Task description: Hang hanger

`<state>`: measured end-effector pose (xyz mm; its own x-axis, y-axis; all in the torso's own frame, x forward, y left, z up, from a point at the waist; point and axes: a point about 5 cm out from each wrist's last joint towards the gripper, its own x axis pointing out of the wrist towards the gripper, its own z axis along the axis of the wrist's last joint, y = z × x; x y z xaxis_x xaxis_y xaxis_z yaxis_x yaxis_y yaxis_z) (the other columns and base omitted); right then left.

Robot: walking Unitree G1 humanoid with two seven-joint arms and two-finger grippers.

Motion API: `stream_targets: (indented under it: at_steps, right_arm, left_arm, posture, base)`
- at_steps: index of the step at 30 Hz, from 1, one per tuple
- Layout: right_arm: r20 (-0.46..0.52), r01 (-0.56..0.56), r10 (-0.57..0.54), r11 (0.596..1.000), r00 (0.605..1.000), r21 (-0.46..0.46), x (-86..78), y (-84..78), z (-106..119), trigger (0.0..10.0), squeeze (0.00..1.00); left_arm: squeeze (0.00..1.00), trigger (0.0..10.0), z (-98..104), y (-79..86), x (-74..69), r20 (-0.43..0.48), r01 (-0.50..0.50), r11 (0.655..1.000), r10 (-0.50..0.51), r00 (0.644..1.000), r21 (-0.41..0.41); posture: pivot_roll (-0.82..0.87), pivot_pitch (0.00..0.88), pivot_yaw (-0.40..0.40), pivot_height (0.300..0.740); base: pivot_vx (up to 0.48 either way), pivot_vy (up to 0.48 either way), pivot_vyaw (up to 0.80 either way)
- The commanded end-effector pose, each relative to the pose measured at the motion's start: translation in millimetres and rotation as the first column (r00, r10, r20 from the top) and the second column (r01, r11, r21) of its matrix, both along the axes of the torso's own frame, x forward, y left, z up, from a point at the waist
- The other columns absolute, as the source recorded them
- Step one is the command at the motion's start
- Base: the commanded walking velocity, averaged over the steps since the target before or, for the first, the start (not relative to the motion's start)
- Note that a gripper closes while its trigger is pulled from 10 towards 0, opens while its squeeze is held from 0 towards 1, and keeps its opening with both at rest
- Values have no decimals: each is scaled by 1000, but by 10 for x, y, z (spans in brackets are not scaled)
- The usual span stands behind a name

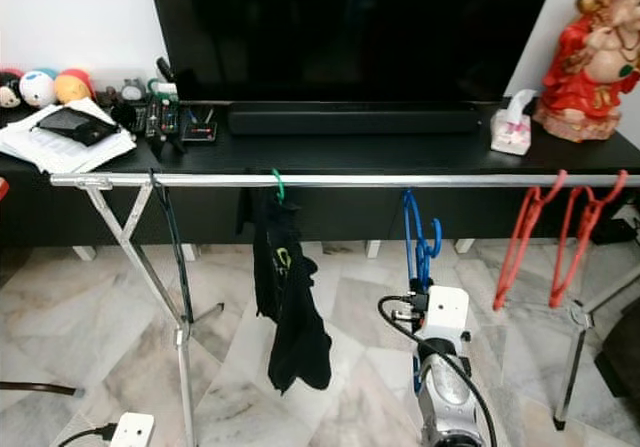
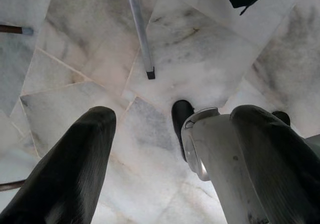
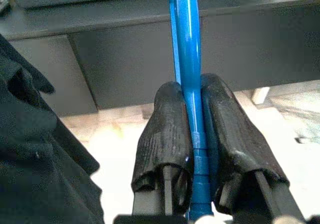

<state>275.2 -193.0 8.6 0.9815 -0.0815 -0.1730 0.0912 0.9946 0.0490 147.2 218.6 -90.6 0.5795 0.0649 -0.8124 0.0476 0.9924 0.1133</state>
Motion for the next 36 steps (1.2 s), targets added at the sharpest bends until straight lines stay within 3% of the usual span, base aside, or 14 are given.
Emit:
stream_targets:
  at_steps: [1,10,22,36]
  right_arm:
    - [-3,24,-24,1000,1000,-11,-15,-84,3,10000,0]
    - [-18,39,-39,999,999,10,-25,-68,-23,10000,0]
    - [-21,49,-49,999,999,20,-23,-79,-24,10000,0]
    - [13,19,-19,1000,1000,-8,162,-90,137,10000,0]
  left_arm:
    - [0,10000,-18,-38,-19,-17,16,1000,-17,1000,-3]
    - [0,10000,-11,-35,-7,-6,10,1000,-10,1000,-3]
    - [0,10000,-9,-44,0,-1,8,1000,-8,1000,-7]
    - [0,10000,-18,-50,-14,-13,17,1000,-17,1000,-2]
  posture:
    - [-82,0,-55,740]
    - [-81,0,-56,740]
    - [-80,0,-57,740]
    - [-83,0,-53,740]
  base:
    - [259,0,0]
    - [255,0,0]
    - [0,0,0]
    - [0,0,0]
